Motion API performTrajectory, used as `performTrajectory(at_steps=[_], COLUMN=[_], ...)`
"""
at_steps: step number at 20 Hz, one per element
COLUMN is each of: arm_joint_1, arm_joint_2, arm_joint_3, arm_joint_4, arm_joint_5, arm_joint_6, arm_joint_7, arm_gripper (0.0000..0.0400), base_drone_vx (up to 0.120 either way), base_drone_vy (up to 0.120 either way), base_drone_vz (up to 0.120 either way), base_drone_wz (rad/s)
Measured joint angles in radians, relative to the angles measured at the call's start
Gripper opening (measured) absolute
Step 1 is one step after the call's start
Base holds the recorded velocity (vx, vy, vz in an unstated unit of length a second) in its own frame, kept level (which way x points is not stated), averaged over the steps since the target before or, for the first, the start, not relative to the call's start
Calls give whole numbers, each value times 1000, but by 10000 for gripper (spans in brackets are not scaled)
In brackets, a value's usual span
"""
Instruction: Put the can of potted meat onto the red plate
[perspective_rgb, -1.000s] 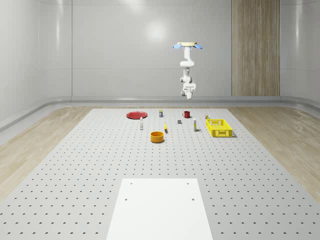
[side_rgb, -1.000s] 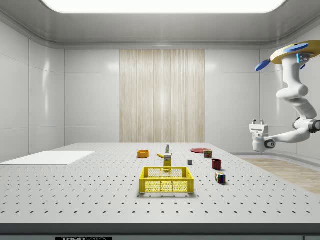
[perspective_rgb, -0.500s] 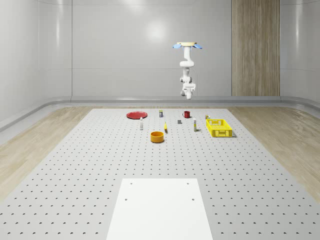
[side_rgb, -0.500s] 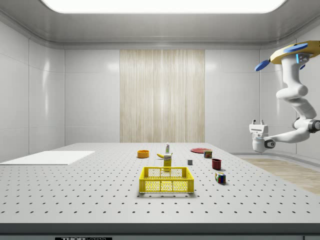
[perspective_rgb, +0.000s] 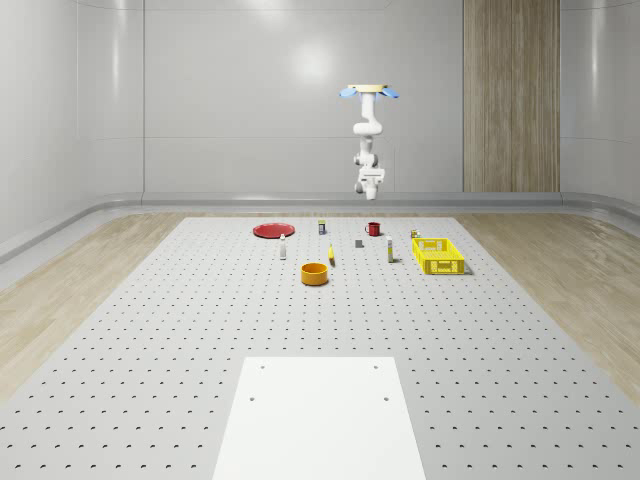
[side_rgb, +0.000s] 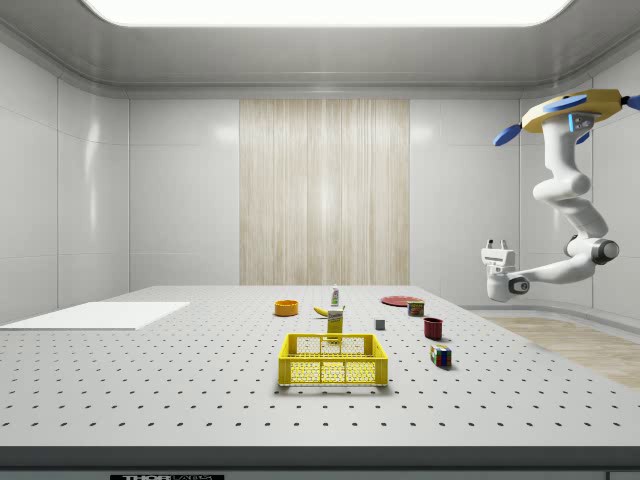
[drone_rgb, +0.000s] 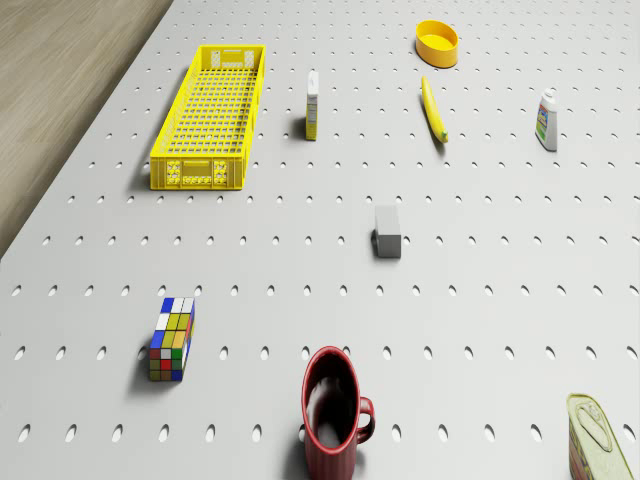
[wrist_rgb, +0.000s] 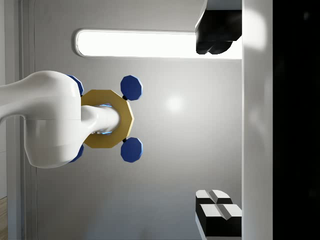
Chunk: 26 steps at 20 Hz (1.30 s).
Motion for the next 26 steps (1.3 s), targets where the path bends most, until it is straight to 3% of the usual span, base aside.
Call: performTrajectory(at_steps=[13, 17, 22, 26], arm_joint_1=[-15, -31, -74, -142], arm_joint_2=[-8, -11, -22, -46], arm_joint_3=[48, 101, 236, 431], arm_joint_4=[-9, -17, -56, -159], arm_joint_5=[-68, -141, -333, -625], arm_joint_6=[10, 15, 24, 38], arm_joint_7=[9, 19, 46, 96], arm_gripper=[400, 400, 400, 400], base_drone_vx=[120, 10, 0, 0], base_drone_vy=[-120, -120, -120, -120], base_drone_vz=[0, 0, 0, 0], base_drone_wz=[0, 0, 0, 0])
